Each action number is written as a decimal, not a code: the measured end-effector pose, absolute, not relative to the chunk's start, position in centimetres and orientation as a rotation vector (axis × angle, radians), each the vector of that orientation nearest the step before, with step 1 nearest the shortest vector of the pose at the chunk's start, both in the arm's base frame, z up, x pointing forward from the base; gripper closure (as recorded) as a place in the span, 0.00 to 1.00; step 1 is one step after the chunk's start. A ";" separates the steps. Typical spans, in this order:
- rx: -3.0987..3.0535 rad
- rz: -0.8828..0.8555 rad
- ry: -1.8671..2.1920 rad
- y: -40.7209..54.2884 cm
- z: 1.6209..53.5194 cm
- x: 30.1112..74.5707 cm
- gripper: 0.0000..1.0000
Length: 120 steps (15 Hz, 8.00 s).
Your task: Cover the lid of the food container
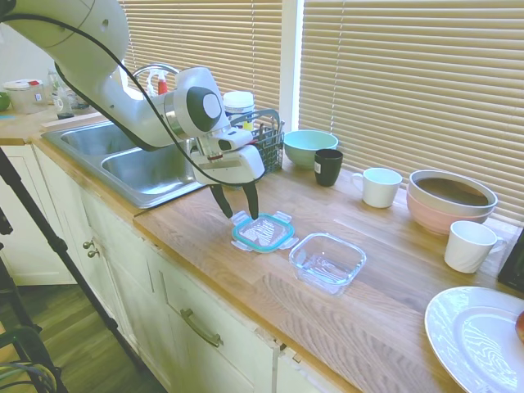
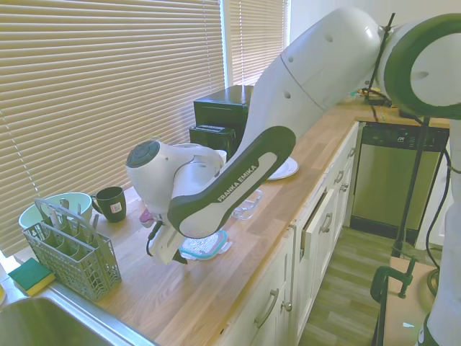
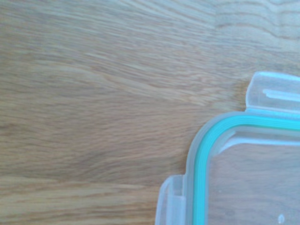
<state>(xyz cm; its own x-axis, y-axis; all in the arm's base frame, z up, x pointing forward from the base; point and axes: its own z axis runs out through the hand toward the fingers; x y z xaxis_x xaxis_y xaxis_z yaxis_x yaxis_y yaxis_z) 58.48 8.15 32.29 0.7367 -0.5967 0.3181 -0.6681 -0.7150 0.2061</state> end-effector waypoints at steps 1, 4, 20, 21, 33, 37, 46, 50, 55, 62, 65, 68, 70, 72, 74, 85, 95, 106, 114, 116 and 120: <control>2.625 0.327 -0.977 8.2 32.0 58.8 0.00; 2.607 0.329 -0.962 8.4 31.9 59.7 0.00; 2.503 0.256 -0.948 8.9 31.5 61.1 0.00; 2.498 0.253 -0.953 8.9 31.5 61.1 1.00; 2.466 0.223 -0.958 9.1 30.8 61.2 1.00; 2.455 0.214 -0.959 8.8 30.3 61.2 1.00; 2.438 0.213 -0.957 8.7 29.7 61.2 1.00; 2.437 0.216 -0.974 8.7 29.8 61.2 1.00; 2.517 0.230 -1.059 9.4 31.4 60.7 1.00; 2.624 0.283 -1.124 9.8 39.3 58.0 1.00; 2.664 0.295 -1.154 9.0 42.1 57.3 1.00; 2.703 0.295 -1.191 7.0 44.7 56.5 1.00; 2.720 0.290 -1.207 5.7 45.6 55.9 1.00; 2.732 0.281 -1.217 4.5 46.1 55.5 1.00; 2.747 0.276 -1.227 3.4 46.6 55.4 1.00; 2.812 0.257 -1.307 -6.6 49.4 54.0 1.00; 2.846 0.246 -1.323 -11.4 50.0 52.6 1.00; 2.880 0.244 -1.367 -16.0 49.7 51.1 1.00; 2.888 0.254 -1.427 -20.4 50.1 51.0 1.00; 2.885 0.245 -1.431 -21.6 49.9 52.0 1.00; 2.888 0.265 -1.384 -22.9 49.7 54.9 1.00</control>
